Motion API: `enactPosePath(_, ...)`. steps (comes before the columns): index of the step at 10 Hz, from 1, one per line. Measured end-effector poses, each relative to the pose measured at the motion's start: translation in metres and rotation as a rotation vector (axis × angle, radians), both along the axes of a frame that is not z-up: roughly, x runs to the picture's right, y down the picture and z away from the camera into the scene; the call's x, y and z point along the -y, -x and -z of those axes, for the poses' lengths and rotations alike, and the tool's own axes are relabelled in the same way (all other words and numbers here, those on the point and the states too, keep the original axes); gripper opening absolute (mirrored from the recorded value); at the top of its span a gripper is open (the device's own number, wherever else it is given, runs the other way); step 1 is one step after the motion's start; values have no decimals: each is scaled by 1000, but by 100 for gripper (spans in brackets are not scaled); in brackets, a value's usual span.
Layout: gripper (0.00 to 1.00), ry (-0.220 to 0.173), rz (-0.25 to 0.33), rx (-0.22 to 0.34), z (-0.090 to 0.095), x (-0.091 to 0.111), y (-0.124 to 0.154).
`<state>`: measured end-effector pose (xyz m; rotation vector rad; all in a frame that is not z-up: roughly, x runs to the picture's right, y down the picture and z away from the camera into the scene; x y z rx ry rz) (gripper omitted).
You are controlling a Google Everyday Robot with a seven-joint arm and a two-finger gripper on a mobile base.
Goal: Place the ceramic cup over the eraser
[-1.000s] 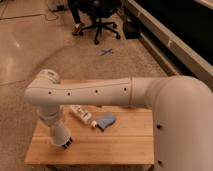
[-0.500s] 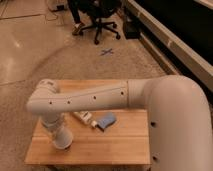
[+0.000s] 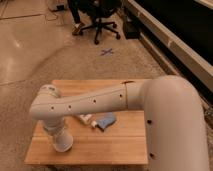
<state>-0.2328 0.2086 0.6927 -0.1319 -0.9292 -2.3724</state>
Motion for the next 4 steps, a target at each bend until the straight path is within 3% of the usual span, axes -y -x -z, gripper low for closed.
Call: enactPosePath(4, 80, -4, -26, -7, -2, 5, -5)
